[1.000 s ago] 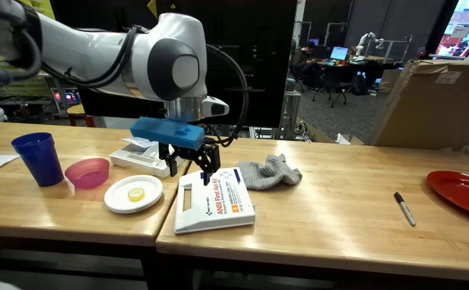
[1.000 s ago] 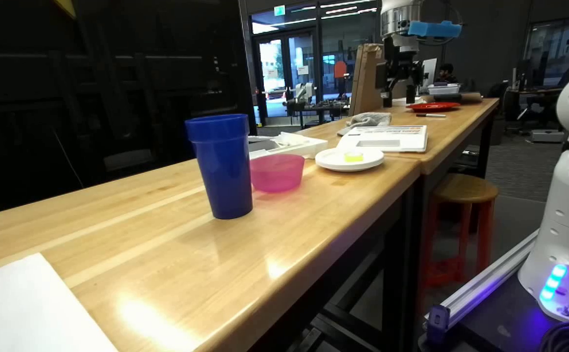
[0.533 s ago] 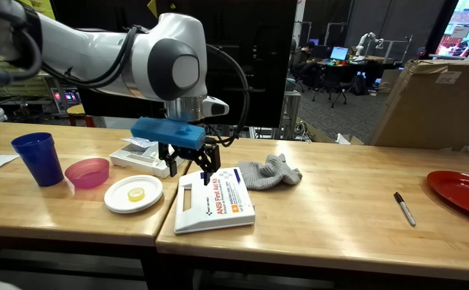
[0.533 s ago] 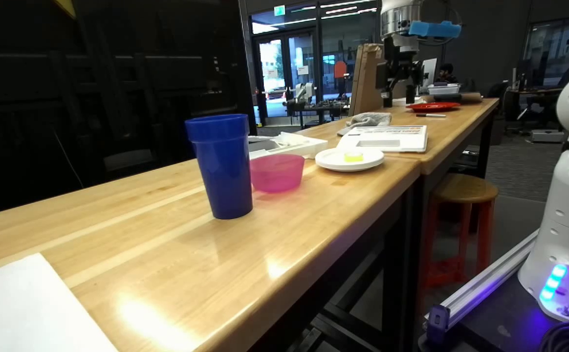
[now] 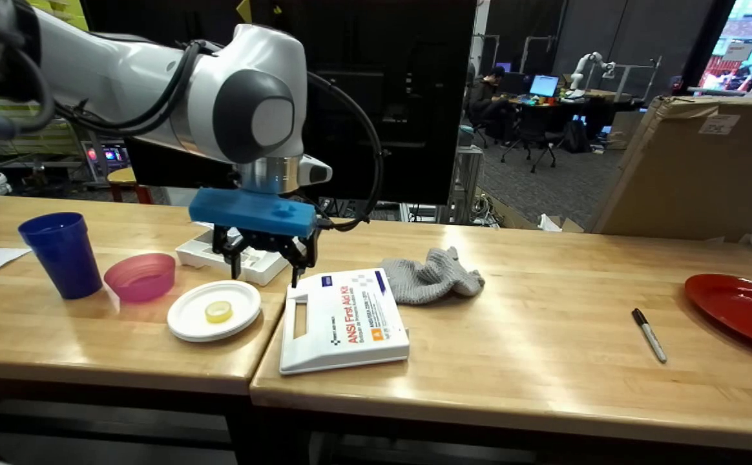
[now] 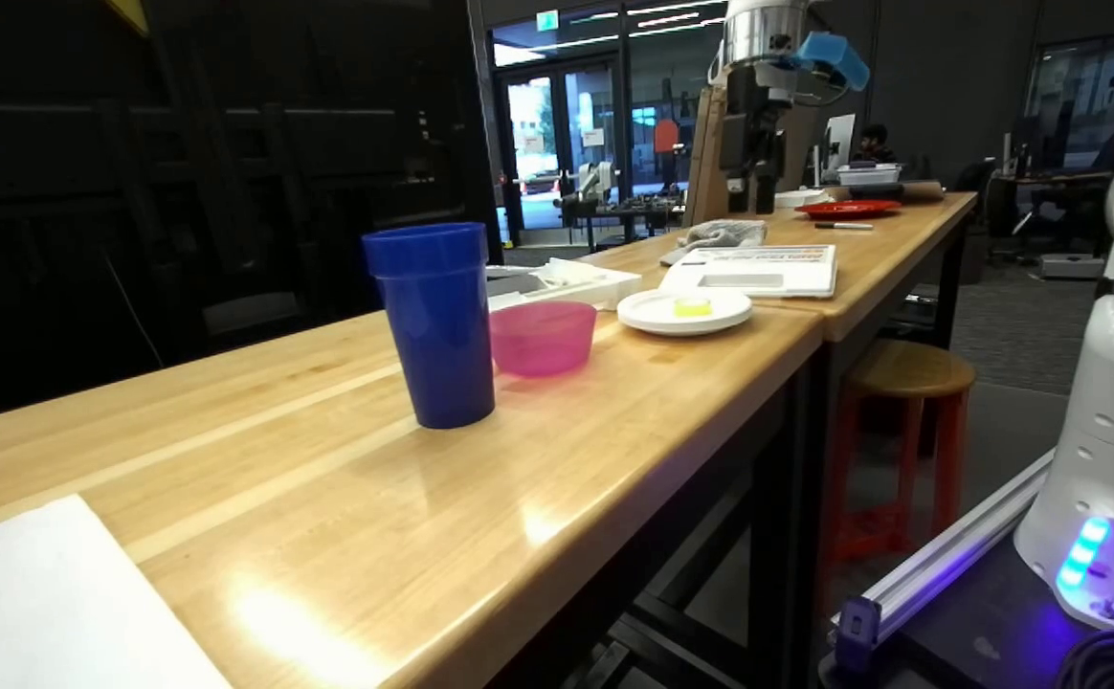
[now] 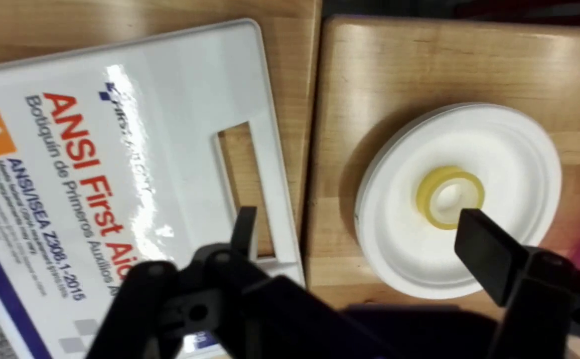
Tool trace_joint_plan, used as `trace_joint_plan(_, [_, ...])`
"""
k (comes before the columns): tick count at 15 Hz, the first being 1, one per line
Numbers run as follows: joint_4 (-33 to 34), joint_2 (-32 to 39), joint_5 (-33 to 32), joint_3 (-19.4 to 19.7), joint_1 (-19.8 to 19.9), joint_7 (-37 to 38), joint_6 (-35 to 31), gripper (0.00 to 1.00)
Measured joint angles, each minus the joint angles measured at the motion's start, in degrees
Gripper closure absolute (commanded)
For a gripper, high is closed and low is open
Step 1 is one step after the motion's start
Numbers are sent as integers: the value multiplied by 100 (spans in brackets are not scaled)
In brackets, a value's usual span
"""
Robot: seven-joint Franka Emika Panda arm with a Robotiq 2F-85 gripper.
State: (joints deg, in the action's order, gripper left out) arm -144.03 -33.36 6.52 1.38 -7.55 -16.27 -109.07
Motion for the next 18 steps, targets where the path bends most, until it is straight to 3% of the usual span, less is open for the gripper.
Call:
trace_joint_plan(8, [-92, -3, 549, -182, -833, -870, 64, 0])
trace_joint_plan(18, [-92, 15, 710, -459, -1257, -1153, 181, 0])
